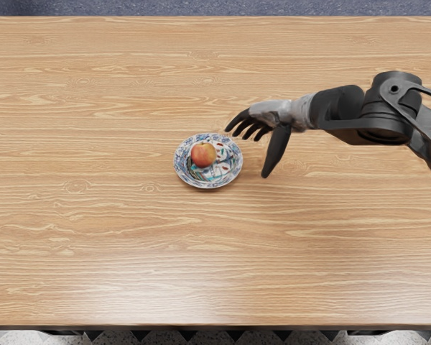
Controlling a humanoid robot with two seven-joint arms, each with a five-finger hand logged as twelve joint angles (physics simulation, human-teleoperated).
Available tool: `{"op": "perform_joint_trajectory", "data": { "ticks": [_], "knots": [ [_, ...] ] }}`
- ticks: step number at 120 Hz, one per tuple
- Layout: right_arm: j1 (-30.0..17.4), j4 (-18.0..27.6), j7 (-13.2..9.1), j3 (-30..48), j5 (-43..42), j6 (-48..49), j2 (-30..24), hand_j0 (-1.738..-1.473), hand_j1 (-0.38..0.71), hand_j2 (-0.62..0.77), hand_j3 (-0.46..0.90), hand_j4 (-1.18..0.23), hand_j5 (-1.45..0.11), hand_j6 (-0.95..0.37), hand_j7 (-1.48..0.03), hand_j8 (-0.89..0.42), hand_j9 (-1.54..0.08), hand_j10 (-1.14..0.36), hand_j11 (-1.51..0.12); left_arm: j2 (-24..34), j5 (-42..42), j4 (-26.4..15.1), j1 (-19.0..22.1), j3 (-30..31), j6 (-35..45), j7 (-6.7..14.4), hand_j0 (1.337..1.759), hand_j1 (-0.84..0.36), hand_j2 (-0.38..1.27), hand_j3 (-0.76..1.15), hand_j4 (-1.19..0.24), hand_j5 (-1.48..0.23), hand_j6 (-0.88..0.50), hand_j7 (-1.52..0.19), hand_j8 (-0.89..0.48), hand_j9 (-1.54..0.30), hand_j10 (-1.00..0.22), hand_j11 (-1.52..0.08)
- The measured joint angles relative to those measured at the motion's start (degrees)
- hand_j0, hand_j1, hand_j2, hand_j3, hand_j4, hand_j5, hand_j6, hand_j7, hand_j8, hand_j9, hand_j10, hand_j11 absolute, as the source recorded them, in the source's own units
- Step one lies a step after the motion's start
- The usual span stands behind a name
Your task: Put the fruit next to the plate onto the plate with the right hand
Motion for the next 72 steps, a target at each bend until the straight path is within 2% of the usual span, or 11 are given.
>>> {"op": "perform_joint_trajectory", "data": {
  "ticks": [14,36,72],
  "knots": [
    [-0.1,0.2,0.0,1.5,9.2,5.1,-6.3,-1.658,-0.15,-0.03,0.0,-0.17,-0.22,-0.17,-0.22,-0.17,-0.22,-0.17,-0.22,0.0,0.0,0.0,0.0,0.0,0.0,0.0,1.658,0.35,0.0,0.0,0.0,0.0,0.0,0.0,0.0,0.0,0.0,0.0],
    [-0.1,0.3,0.0,2.2,19.9,7.1,-13.7,-1.658,-0.25,-0.01,0.0,-0.08,-0.11,-0.08,-0.11,-0.08,-0.11,-0.08,-0.11,0.0,0.0,0.0,0.0,0.0,0.0,0.0,1.658,0.35,0.0,0.0,0.0,0.0,0.0,0.0,0.0,0.0,0.0,0.0],
    [-0.2,0.0,0.0,2.3,24.0,7.6,-17.7,-1.658,-0.33,0.0,0.0,-0.02,-0.03,-0.02,-0.02,-0.02,-0.02,-0.02,-0.02,0.0,0.0,-0.1,-0.1,0.0,0.0,0.0,1.658,0.35,0.0,0.0,0.0,0.0,0.0,0.0,0.0,0.0,0.0,0.0]
  ]
}}
